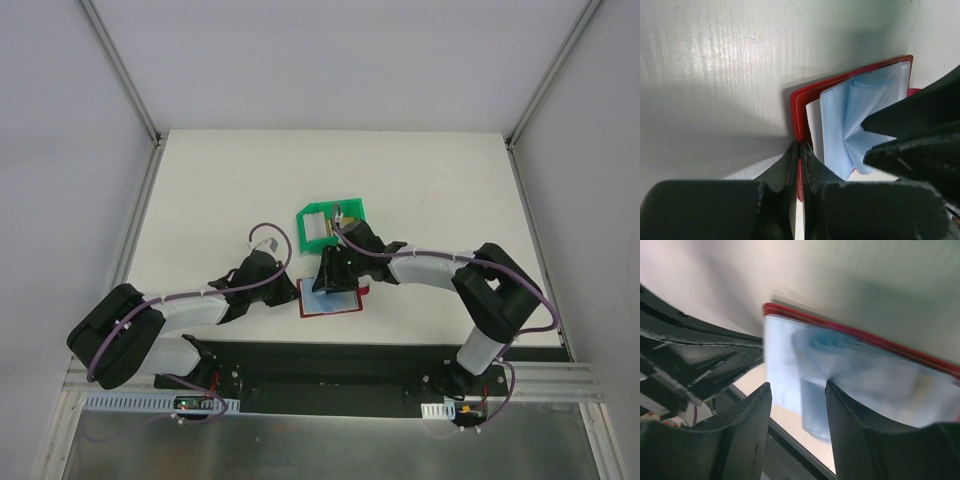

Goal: Put the credit cards into the card holder
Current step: Turn over the card slot in the card holder, then pick up the credit card from the storage box.

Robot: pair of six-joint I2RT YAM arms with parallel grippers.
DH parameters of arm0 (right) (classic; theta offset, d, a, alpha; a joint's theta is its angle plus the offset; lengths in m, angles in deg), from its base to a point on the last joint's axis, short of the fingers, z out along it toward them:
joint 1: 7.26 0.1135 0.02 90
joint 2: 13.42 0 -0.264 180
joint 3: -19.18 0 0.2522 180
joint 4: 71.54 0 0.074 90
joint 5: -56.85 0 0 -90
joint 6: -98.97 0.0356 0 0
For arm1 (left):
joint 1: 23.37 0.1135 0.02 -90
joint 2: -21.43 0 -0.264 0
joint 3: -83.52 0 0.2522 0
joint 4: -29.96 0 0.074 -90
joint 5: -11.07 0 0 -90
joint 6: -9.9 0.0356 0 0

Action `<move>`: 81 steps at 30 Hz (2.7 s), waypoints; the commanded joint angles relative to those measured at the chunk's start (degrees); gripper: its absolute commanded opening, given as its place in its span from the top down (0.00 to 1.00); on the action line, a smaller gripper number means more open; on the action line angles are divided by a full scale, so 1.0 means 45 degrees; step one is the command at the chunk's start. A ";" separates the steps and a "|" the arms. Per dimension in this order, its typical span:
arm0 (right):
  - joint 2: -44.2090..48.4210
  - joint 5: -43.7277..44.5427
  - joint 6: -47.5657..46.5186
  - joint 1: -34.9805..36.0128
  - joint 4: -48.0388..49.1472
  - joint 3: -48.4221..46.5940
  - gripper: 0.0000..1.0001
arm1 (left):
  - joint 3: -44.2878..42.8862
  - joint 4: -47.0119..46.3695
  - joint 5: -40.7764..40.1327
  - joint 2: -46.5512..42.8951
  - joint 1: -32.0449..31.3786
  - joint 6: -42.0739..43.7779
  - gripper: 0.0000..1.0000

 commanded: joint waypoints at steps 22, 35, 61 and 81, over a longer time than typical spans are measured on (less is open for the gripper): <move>0.1386 0.2486 -0.3342 -0.0742 -0.4250 -0.5414 0.44 | 0.0560 0.1002 -0.0636 0.0544 0.0229 0.0207 1.00; -0.2737 0.3016 -0.3850 -0.2110 -0.6442 -0.9286 0.32 | 0.0482 0.1294 -0.0461 0.0133 0.0815 0.0793 1.00; -0.3460 -0.0069 -0.5512 -0.4007 -0.5172 -0.8660 0.29 | 0.0111 0.1334 -0.0109 0.0367 0.0913 0.1067 1.00; -0.4828 -0.1299 -0.4360 -0.3322 -0.4001 -0.9031 0.21 | 0.0190 0.1295 -0.0012 0.0406 0.0933 0.1184 1.00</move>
